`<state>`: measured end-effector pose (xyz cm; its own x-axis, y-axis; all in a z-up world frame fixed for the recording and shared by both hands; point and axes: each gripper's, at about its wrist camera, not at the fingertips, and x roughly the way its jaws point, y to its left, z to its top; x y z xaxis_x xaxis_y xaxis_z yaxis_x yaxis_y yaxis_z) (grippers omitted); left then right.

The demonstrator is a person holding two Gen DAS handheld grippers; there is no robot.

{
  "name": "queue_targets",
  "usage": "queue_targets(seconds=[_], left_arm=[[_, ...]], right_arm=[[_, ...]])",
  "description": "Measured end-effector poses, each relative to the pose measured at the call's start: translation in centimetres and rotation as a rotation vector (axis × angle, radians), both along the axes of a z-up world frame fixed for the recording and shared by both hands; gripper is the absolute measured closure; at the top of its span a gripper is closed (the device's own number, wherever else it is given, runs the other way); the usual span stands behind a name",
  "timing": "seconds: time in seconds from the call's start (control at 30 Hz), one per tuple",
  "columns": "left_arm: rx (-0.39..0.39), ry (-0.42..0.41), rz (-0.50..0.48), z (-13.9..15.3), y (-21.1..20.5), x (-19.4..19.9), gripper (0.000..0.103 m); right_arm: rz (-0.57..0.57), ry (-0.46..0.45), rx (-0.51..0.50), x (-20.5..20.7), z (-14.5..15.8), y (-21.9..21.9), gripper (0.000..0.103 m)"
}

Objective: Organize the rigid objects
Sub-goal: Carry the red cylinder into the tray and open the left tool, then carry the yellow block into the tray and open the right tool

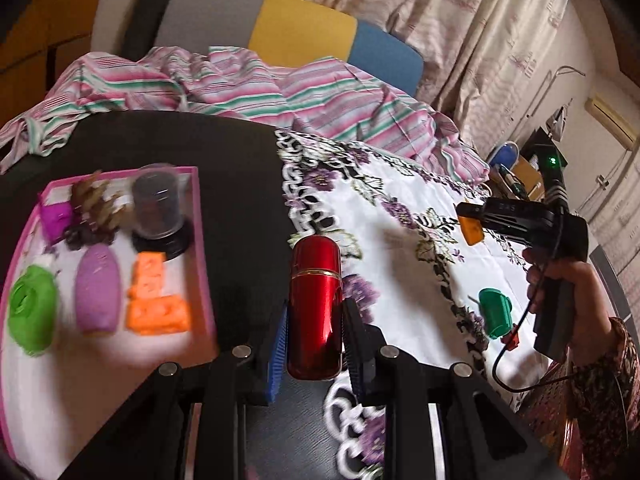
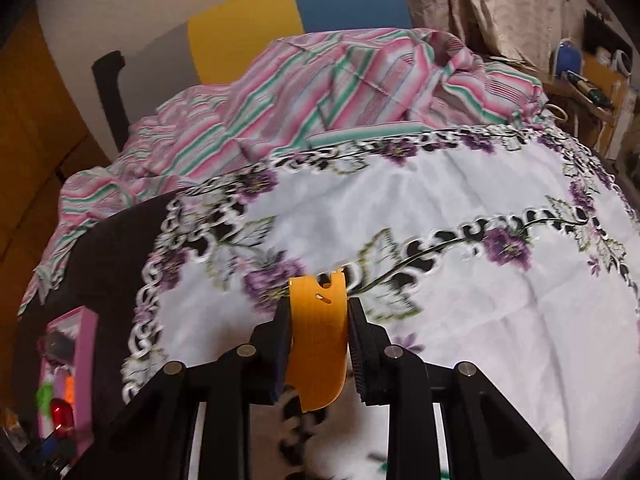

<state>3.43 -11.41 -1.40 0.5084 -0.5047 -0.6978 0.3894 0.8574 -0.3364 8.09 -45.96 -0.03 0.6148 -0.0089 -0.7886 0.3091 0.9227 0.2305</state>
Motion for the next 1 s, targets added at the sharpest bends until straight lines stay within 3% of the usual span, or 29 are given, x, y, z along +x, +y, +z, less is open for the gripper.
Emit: queue_targets(seconds=[0.57, 0.87, 0.97, 1.0], left_arm=[[0.046, 0.073, 0.175, -3.1, 11.1, -1.9, 0.078], [0.076, 0.114, 0.303, -4.4, 15.0, -1.8, 0.077], [0.048, 0.102, 0.311, -4.0, 15.5, -2.0, 0.068], [0.049, 0.089, 0.313, -3.7, 15.6, -2.3, 0.060]], right_arm=[[0.038, -0.013, 0.083, -2.5, 0.6, 5.8, 0.077], [0.146, -0.041, 0.150, -3.7, 1.8, 11.3, 0.077], [0.189, -0.048, 0.175, -4.0, 2.2, 13.3, 0.077], [0.202, -0.049, 0.181, -4.0, 2.3, 14.1, 0.077]])
